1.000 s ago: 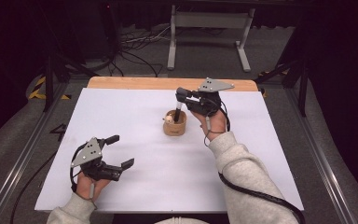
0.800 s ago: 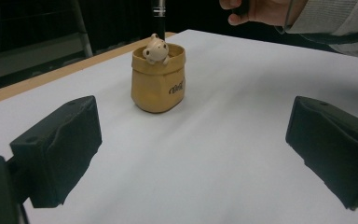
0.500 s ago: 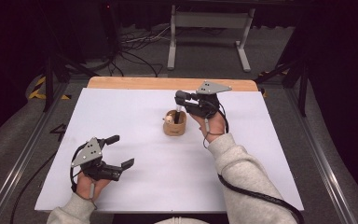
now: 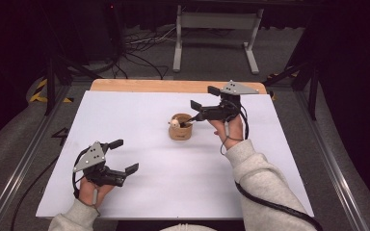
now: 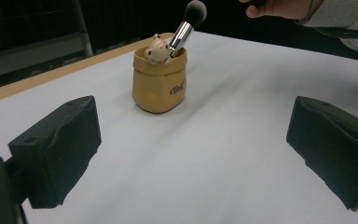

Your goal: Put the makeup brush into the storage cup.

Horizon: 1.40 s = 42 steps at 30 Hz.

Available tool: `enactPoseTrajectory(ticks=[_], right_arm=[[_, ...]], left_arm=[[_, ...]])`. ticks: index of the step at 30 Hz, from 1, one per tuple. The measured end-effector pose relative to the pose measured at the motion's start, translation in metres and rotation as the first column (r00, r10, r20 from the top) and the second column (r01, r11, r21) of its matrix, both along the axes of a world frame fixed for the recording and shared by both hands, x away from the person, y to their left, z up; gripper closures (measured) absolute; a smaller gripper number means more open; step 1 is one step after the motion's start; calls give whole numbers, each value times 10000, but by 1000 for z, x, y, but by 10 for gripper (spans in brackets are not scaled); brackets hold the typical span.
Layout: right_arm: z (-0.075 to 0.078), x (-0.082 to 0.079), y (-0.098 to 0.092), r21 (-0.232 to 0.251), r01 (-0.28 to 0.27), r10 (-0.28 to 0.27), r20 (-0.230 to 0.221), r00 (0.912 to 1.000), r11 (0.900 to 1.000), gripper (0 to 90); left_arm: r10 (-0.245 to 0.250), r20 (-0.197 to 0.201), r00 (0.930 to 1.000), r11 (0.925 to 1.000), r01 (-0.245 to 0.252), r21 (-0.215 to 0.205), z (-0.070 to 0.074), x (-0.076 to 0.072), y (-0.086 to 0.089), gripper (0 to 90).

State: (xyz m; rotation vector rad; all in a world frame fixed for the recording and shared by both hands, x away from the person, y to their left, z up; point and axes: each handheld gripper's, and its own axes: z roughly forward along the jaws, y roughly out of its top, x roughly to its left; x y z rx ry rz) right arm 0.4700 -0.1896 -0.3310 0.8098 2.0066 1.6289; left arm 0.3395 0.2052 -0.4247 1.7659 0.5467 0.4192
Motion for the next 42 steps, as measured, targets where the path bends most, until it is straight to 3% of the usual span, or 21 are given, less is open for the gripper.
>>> enactPoseTrajectory(ticks=[13,18,23,34,42], right_arm=[[11,-44,-31,-307,-484,507,803,9955,9984,17],[10,-62,-41,-692,-655,729,1117,9911,9955,6],[6,-78,-53,-1011,-653,786,1334,9879,9927,2],[-10,-99,-80,-905,-422,528,1181,9916,9950,0],[-25,-114,-90,-902,-369,506,1544,9867,9952,0]], left_arm=[[65,96,9999,9994,-62,-335,5,-1,11,17],[158,-7,9999,9984,-158,-546,5,-4,19,14],[142,-59,9999,9984,-145,-548,5,-6,25,13],[81,-213,9997,9965,-99,-833,3,-9,32,11],[-135,-159,9998,9938,117,-1103,1,-8,33,7]])
